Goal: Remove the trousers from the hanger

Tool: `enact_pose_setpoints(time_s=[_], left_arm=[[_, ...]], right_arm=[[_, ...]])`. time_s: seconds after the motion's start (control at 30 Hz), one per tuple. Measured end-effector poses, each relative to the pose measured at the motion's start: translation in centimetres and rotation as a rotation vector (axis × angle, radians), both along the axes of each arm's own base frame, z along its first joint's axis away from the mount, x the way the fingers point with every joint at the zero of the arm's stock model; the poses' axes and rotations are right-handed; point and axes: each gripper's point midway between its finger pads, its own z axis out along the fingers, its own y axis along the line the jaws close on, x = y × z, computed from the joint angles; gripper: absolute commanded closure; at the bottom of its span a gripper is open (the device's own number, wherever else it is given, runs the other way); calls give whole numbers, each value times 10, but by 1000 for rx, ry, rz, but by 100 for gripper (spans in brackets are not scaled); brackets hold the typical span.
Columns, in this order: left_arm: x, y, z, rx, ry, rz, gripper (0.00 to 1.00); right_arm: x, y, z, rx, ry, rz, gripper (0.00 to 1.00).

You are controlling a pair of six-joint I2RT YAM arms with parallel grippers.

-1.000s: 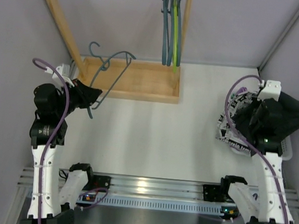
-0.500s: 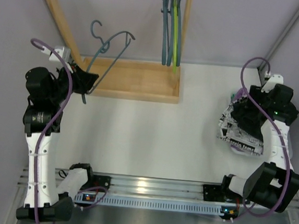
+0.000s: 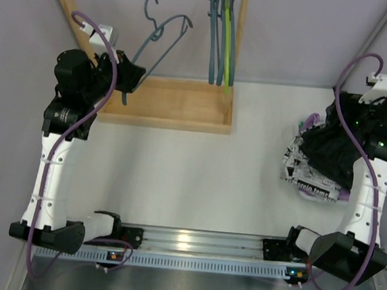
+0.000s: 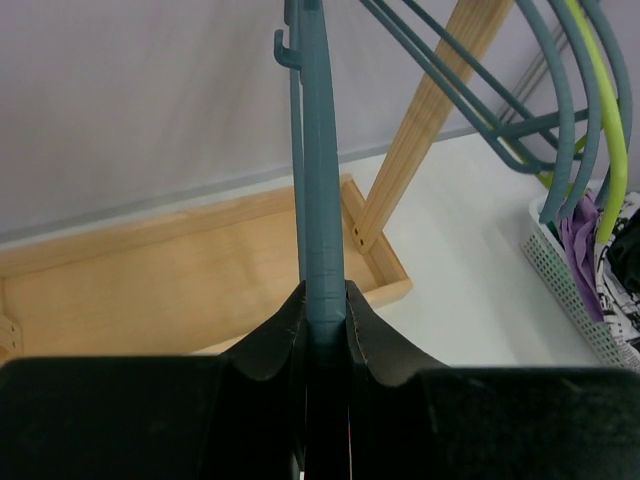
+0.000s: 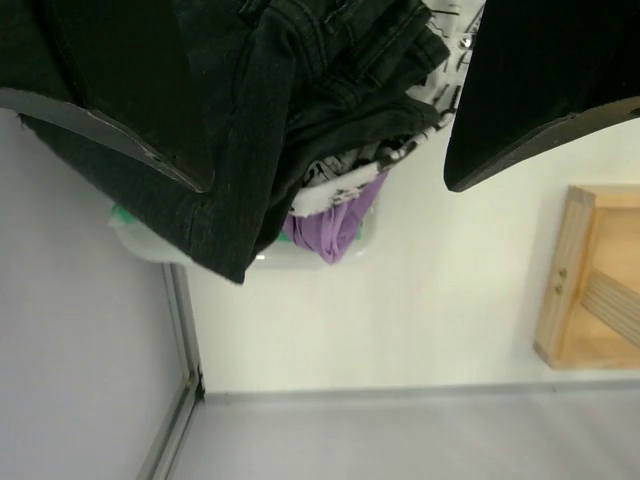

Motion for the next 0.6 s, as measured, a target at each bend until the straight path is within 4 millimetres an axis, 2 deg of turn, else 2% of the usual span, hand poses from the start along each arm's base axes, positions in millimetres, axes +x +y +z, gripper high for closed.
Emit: enact_pose_setpoints(time_s=[0.17,0.27,0.6], left_arm=[[21,0,30,14,-65,72,100],[36,-1,39,38,-92,127,100],[66,-45,33,131,-94,171,100]], right_arm=[[-13,9,52,-21,-108,12,1],[-23,13,73,-31,-143,10,1],[-47,15,110,-51,-167,-35,1]])
